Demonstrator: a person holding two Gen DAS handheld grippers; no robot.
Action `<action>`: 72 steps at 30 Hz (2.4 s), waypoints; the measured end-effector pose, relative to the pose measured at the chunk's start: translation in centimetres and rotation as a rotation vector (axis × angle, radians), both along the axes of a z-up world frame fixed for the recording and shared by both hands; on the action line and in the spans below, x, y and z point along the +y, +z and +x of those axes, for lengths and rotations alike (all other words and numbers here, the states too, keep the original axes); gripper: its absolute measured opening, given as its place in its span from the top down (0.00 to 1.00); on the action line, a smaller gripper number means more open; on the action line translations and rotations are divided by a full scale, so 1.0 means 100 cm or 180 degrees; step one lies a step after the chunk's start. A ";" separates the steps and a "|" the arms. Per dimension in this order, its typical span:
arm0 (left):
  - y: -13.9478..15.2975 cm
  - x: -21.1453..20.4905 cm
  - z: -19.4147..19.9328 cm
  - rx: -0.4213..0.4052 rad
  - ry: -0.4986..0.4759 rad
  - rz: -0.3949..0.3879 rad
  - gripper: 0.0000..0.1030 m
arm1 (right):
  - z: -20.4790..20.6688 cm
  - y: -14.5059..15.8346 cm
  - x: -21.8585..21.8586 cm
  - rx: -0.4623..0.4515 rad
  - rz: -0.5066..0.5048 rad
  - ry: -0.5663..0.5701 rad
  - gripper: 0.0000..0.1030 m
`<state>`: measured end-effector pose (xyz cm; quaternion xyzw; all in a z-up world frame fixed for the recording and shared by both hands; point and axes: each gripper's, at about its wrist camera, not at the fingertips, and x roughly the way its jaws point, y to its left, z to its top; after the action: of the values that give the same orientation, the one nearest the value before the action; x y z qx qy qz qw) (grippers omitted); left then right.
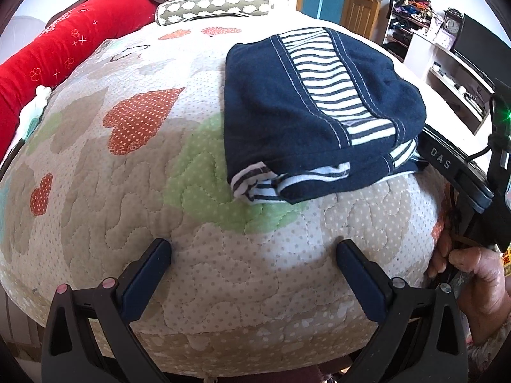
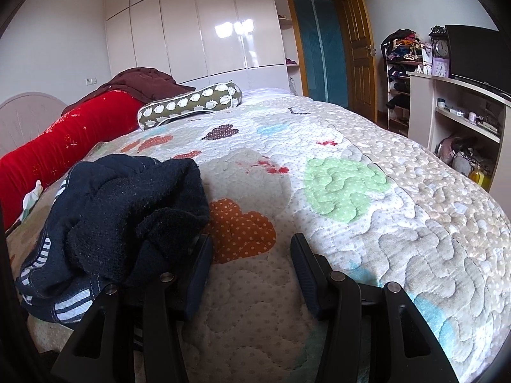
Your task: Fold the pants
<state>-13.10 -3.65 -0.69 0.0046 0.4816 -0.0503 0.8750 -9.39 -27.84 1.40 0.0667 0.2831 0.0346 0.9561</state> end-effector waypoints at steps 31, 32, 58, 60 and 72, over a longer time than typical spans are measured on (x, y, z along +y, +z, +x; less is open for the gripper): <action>0.090 0.085 0.012 -0.0453 0.0574 -0.0693 0.00 | -0.028 0.088 -0.034 0.0268 0.0144 0.0143 0.22; 0.086 0.083 0.025 -0.0365 0.0464 -0.0817 0.00 | -0.022 0.090 -0.037 0.0295 0.0340 0.0265 0.21; 0.056 0.035 0.130 0.0154 -0.0280 -0.1461 0.84 | 0.090 0.057 0.020 0.1105 0.1308 0.1193 0.72; 0.066 0.039 0.144 0.0088 -0.0221 -0.1446 0.84 | 0.101 0.075 0.027 0.0989 0.1260 0.1229 0.72; 0.047 0.090 0.216 0.0213 0.0349 -0.1218 0.78 | 0.200 0.065 0.080 0.1215 0.0366 0.0818 0.51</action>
<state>8.52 5.31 4.01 -0.1896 0.4916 -0.0933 0.8448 10.65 -19.87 7.93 0.0899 0.4625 0.1589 0.8676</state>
